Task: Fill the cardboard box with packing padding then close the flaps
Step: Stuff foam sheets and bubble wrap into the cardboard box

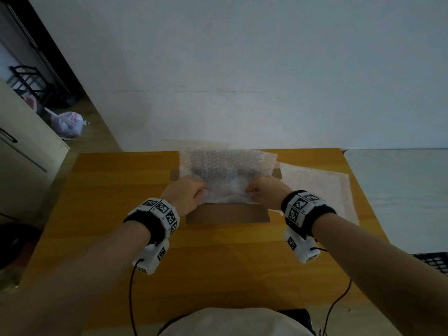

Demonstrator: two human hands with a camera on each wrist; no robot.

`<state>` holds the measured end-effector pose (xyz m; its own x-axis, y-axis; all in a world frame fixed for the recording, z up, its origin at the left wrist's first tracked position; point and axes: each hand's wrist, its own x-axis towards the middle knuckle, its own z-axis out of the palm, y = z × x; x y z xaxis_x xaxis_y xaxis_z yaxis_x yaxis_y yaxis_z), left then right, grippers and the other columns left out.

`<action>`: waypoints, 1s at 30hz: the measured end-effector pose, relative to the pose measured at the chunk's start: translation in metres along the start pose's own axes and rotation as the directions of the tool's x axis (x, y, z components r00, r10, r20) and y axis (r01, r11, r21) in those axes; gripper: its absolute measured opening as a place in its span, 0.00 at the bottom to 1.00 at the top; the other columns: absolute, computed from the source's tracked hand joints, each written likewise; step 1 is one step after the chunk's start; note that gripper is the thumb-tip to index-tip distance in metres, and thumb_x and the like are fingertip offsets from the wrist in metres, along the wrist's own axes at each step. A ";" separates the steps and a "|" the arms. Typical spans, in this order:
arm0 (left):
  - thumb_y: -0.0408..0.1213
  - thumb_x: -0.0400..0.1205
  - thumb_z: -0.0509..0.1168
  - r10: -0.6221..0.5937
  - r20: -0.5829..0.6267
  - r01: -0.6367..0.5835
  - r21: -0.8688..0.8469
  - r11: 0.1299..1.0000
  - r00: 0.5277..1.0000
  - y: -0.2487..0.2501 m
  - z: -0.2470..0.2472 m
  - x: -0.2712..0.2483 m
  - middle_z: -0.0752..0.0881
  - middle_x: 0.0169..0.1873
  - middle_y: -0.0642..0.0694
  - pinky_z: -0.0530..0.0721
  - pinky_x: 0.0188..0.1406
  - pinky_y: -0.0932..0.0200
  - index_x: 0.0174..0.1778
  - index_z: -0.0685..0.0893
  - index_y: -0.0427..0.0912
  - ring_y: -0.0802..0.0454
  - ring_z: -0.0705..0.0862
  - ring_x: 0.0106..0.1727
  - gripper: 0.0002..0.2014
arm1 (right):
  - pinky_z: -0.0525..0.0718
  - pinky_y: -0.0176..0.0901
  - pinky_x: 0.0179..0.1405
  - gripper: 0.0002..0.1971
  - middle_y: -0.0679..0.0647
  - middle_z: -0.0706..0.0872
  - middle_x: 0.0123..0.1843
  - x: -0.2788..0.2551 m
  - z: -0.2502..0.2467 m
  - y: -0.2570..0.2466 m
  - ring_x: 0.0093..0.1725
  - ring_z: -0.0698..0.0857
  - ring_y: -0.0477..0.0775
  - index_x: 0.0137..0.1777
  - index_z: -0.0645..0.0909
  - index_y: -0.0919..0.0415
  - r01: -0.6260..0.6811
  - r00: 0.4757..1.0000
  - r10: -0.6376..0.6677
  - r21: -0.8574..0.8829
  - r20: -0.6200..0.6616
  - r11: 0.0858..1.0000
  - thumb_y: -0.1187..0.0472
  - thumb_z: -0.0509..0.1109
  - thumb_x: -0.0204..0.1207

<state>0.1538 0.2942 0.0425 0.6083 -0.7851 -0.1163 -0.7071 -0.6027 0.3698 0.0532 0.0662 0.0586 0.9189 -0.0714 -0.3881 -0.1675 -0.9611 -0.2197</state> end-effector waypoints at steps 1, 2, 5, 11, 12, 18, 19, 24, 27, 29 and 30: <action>0.33 0.85 0.57 0.022 -0.047 -0.023 -0.017 1.000 0.999 -0.002 0.000 -0.002 0.85 0.59 0.46 0.80 0.60 0.51 0.61 0.84 0.43 0.49 0.79 0.62 0.14 | 0.81 0.49 0.65 0.16 0.53 0.83 0.67 -0.001 -0.001 0.000 0.65 0.82 0.55 0.66 0.81 0.55 0.000 1.000 0.000 0.014 0.001 1.000 0.63 0.60 0.80; 0.29 0.83 0.59 0.070 -0.094 -0.071 -0.002 0.997 0.993 -0.003 -0.001 -0.004 0.86 0.57 0.46 0.81 0.59 0.51 0.59 0.86 0.43 0.48 0.79 0.60 0.13 | 0.80 0.50 0.66 0.17 0.53 0.83 0.68 -0.003 -0.002 0.000 0.66 0.81 0.55 0.66 0.81 0.55 0.006 1.000 -0.006 0.028 -0.004 1.000 0.62 0.59 0.81; 0.30 0.80 0.63 0.243 -0.128 -0.227 0.128 0.965 0.962 -0.003 0.000 -0.010 0.87 0.49 0.47 0.79 0.55 0.54 0.51 0.89 0.43 0.47 0.81 0.54 0.10 | 0.79 0.51 0.69 0.17 0.52 0.82 0.69 -0.008 -0.005 -0.003 0.68 0.80 0.55 0.67 0.80 0.55 0.033 0.999 -0.034 0.049 0.011 0.998 0.61 0.57 0.82; 0.50 0.88 0.45 0.102 0.201 -0.142 0.191 0.971 0.974 0.015 0.002 -0.011 0.82 0.64 0.49 0.69 0.70 0.51 0.69 0.79 0.46 0.50 0.78 0.64 0.22 | 0.78 0.47 0.65 0.21 0.53 0.82 0.70 -0.009 -0.004 -0.009 0.67 0.80 0.57 0.69 0.79 0.55 0.009 0.977 -0.012 0.013 0.212 1.000 0.70 0.53 0.82; 0.51 0.88 0.44 0.086 0.214 -0.126 0.181 0.975 0.973 0.016 0.002 -0.011 0.83 0.63 0.47 0.72 0.69 0.50 0.70 0.78 0.47 0.49 0.79 0.62 0.23 | 0.78 0.48 0.67 0.22 0.53 0.81 0.71 -0.010 -0.008 -0.009 0.68 0.79 0.56 0.69 0.79 0.55 0.002 0.980 -0.009 0.039 0.198 0.999 0.71 0.53 0.81; 0.53 0.87 0.42 0.015 0.284 -0.052 0.126 0.991 0.959 0.011 0.001 -0.006 0.86 0.56 0.43 0.82 0.57 0.48 0.69 0.76 0.48 0.45 0.85 0.54 0.24 | 0.74 0.44 0.67 0.18 0.53 0.84 0.68 -0.025 -0.041 -0.018 0.68 0.80 0.53 0.64 0.83 0.59 -0.006 0.997 -0.011 0.213 0.077 0.977 0.63 0.54 0.83; 0.53 0.88 0.42 0.014 0.297 -0.051 0.115 0.992 0.955 0.011 0.001 -0.005 0.85 0.60 0.43 0.80 0.61 0.48 0.70 0.76 0.47 0.45 0.83 0.58 0.24 | 0.75 0.43 0.66 0.18 0.54 0.84 0.67 -0.028 -0.041 -0.020 0.67 0.80 0.53 0.64 0.83 0.60 -0.021 0.992 -0.008 0.220 0.130 0.975 0.61 0.54 0.84; 0.48 0.88 0.46 0.094 0.248 -0.130 0.130 0.983 0.964 0.010 0.001 -0.015 0.73 0.70 0.49 0.73 0.65 0.57 0.74 0.74 0.50 0.51 0.76 0.63 0.21 | 0.68 0.51 0.76 0.22 0.54 0.73 0.78 -0.038 -0.022 -0.022 0.76 0.72 0.57 0.77 0.69 0.53 -0.054 0.940 0.037 0.041 0.340 0.998 0.53 0.49 0.86; 0.45 0.88 0.48 0.128 0.192 -0.159 0.154 0.975 0.973 0.003 0.005 -0.027 0.73 0.71 0.50 0.66 0.73 0.57 0.77 0.69 0.50 0.52 0.72 0.70 0.20 | 0.71 0.53 0.74 0.24 0.57 0.71 0.78 -0.041 -0.013 -0.019 0.75 0.72 0.60 0.81 0.60 0.47 -0.027 0.937 0.046 -0.059 0.347 0.998 0.54 0.47 0.85; 0.45 0.87 0.50 0.161 0.104 -0.174 0.126 0.977 0.981 -0.005 0.009 -0.038 0.76 0.70 0.48 0.65 0.76 0.54 0.75 0.70 0.45 0.50 0.73 0.71 0.21 | 0.64 0.52 0.77 0.24 0.57 0.70 0.79 -0.042 -0.012 -0.019 0.78 0.67 0.60 0.82 0.56 0.46 -0.002 0.945 0.040 -0.116 0.323 0.993 0.55 0.46 0.85; 0.45 0.85 0.49 0.181 0.050 -0.187 0.153 0.970 0.982 -0.010 0.010 -0.044 0.77 0.69 0.45 0.68 0.76 0.51 0.73 0.73 0.42 0.48 0.75 0.70 0.22 | 0.59 0.50 0.79 0.25 0.57 0.68 0.80 -0.043 -0.013 -0.021 0.80 0.63 0.59 0.82 0.55 0.48 0.010 0.947 0.036 -0.140 0.318 0.990 0.55 0.46 0.85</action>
<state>0.1305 0.3331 0.0348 0.4514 -0.8875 -0.0932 -0.8551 -0.4600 0.2392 0.0218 0.0858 0.0914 0.7509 -0.0170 -0.6602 -0.1069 -0.9896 -0.0962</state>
